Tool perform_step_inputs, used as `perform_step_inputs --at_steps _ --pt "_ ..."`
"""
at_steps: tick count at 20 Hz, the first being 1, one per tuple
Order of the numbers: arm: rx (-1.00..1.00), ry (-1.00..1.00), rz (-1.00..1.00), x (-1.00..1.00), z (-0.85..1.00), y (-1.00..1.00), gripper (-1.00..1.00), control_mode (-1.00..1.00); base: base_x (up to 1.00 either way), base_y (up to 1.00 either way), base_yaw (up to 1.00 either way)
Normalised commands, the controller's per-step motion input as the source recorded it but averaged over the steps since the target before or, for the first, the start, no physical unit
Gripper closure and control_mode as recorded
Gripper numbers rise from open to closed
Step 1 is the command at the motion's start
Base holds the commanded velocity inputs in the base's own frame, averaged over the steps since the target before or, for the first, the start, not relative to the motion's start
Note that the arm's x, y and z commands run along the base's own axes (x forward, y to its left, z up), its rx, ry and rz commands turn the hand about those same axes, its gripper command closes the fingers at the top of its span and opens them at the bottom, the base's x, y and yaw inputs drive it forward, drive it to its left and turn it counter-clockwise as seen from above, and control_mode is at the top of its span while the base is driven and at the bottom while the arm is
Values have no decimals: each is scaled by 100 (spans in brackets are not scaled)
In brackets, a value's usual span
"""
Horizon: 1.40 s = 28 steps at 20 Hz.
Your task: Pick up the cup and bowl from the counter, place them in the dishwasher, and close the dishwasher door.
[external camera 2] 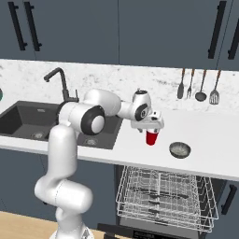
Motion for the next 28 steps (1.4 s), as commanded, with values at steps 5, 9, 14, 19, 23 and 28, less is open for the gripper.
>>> perform_step_inputs --at_steps 5,9,14,19,23,28 --pt "0 1 0 0 -8 -2 100 -100 0 0 0" --pt "0 0 0 0 -4 -1 100 -100 0 0 0" --pt "0 2 0 -1 -1 2 100 -100 0 0 0" --pt "0 -3 0 -70 6 0 100 -100 0 0 0" --pt "0 -17 1 -100 27 -11 100 -100 0 0 0" --pt "-2 -23 3 -100 62 0 100 -100 0 0 0"
